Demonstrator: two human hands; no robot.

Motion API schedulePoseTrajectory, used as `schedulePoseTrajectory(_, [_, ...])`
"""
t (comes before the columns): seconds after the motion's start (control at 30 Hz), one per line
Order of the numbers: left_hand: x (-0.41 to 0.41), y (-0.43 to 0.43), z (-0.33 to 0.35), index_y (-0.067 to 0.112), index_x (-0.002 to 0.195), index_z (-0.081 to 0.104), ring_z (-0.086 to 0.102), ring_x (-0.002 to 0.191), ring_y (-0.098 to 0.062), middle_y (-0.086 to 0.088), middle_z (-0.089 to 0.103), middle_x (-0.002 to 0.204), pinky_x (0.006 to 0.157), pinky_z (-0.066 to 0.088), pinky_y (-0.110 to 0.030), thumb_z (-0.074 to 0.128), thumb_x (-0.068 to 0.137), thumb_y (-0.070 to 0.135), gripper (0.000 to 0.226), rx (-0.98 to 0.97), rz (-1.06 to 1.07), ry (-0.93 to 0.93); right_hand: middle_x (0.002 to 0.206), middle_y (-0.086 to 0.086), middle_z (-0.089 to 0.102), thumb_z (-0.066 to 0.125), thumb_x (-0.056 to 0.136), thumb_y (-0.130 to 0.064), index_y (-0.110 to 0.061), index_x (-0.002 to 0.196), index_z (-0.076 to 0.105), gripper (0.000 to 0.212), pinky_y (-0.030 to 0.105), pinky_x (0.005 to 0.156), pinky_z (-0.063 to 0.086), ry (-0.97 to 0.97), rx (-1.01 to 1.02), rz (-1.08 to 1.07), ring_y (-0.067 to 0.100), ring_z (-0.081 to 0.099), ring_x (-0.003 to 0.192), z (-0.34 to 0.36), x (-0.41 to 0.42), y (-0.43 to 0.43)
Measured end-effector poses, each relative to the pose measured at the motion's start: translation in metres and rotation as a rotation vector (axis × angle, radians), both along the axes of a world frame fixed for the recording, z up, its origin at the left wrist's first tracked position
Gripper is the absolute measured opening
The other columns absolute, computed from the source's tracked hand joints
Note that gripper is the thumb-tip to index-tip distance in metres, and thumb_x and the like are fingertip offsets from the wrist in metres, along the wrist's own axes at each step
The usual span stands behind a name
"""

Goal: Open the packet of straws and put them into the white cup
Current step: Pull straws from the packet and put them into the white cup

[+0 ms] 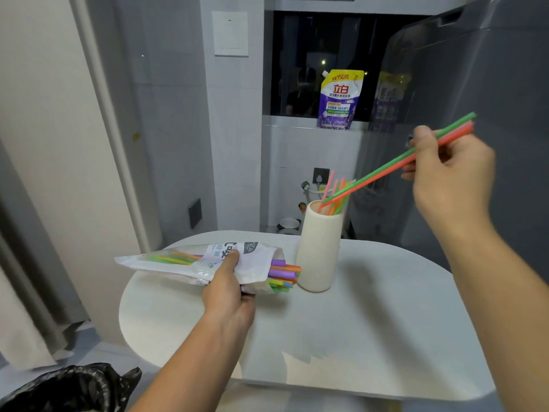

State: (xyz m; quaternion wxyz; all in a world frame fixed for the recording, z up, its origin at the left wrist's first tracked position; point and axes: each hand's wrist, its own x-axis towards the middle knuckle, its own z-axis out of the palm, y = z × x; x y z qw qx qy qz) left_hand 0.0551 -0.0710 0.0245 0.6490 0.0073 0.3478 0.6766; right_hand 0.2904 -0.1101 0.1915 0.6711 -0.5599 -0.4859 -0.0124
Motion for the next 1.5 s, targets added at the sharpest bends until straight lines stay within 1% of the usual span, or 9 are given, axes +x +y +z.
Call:
schedulePoseTrajectory(0.13, [0.002,-0.002,0.001,0.011,0.134,0.063,0.075,0.086,-0.018,-0.006,0.076,0.125,0.051,0.062,-0.027,0.073,0.094,0.013,0.041,-0.001,-0.020,0.027,0.074,0.013,0.070,0.056,0.094,-0.048,-0.007,0.081,0.066,0.044,0.054,0.072,0.058,-0.074,-0.075,0.024,0.033,0.071,0.073,-0.005,-0.007,0.016])
schedulePoseTrajectory(0.5, [0.002,-0.005,0.003,0.012,0.137,0.061,0.075,0.092,-0.022,-0.008,0.075,0.127,0.060,0.064,-0.031,0.072,0.095,0.012,0.044,0.034,-0.030,0.079,0.074,0.014,0.071,0.068,0.090,-0.042,-0.003,0.079,0.072,0.040,0.046,0.071,0.057,-0.176,-0.428,0.124,0.032,0.067,0.071,-0.037,-0.020,0.054])
schedulePoseTrajectory(0.6, [0.002,-0.006,0.005,0.013,0.138,0.061,0.075,0.099,-0.024,-0.008,0.075,0.127,0.061,0.065,-0.033,0.072,0.095,0.012,0.045,0.038,-0.032,0.076,0.089,0.009,0.070,0.074,0.085,-0.042,-0.008,0.101,0.072,0.038,0.039,0.076,0.054,-0.156,-0.418,0.142,0.024,0.063,0.079,-0.041,-0.021,0.054])
schedulePoseTrajectory(0.73, [-0.001,-0.006,0.007,0.012,0.138,0.062,0.075,0.100,-0.025,-0.008,0.075,0.126,0.059,0.065,-0.031,0.073,0.095,0.013,0.045,0.039,-0.034,0.069,0.095,0.005,0.066,0.076,0.082,-0.047,-0.018,0.137,0.056,0.066,0.036,0.085,0.050,-0.089,-0.381,0.100,0.018,0.062,0.090,-0.047,-0.019,0.049])
schedulePoseTrajectory(0.87, [-0.003,-0.006,0.009,0.012,0.137,0.062,0.076,0.099,-0.024,-0.008,0.076,0.125,0.061,0.066,-0.033,0.073,0.094,0.012,0.045,0.046,-0.030,0.055,0.083,-0.001,0.061,0.063,0.090,-0.044,-0.018,0.101,0.059,0.029,0.030,0.075,0.047,0.009,-0.177,-0.020,0.009,0.058,0.078,-0.056,-0.031,0.025])
schedulePoseTrajectory(0.97, [-0.003,-0.007,0.011,0.013,0.138,0.061,0.076,0.100,-0.024,-0.007,0.076,0.125,0.056,0.064,-0.032,0.074,0.094,0.013,0.046,0.056,-0.014,0.054,0.065,0.002,0.053,0.052,0.098,-0.038,-0.014,0.075,0.054,0.034,0.030,0.060,0.039,-0.007,-0.219,0.113,0.007,0.046,0.059,-0.078,-0.055,0.002])
schedulePoseTrajectory(1.1, [0.000,-0.010,0.014,0.011,0.136,0.063,0.077,0.096,-0.022,-0.008,0.077,0.123,0.051,0.061,-0.028,0.074,0.093,0.011,0.044,0.053,0.008,0.068,0.063,-0.002,0.056,0.052,0.097,-0.048,-0.020,0.071,0.055,0.038,0.031,0.060,0.041,-0.125,-0.519,0.361,0.010,0.049,0.060,-0.114,-0.083,-0.016])
schedulePoseTrajectory(1.27, [0.000,-0.010,0.013,0.011,0.136,0.063,0.076,0.108,-0.030,-0.009,0.077,0.124,0.070,0.066,-0.039,0.074,0.093,0.015,0.044,0.058,-0.016,0.102,0.070,-0.006,0.062,0.067,0.092,-0.034,-0.025,0.088,0.068,0.010,0.025,0.061,0.045,-0.140,-0.488,0.512,0.005,0.050,0.060,-0.130,-0.096,-0.025])
schedulePoseTrajectory(1.5, [-0.004,-0.013,0.016,0.010,0.135,0.063,0.077,0.092,-0.023,-0.009,0.077,0.122,0.058,0.065,-0.033,0.075,0.093,0.013,0.044,0.055,0.003,0.099,0.080,-0.007,0.069,0.068,0.093,-0.023,-0.029,0.088,0.070,0.008,0.040,0.064,0.060,-0.090,-0.404,0.500,0.017,0.067,0.070,-0.131,-0.087,-0.020])
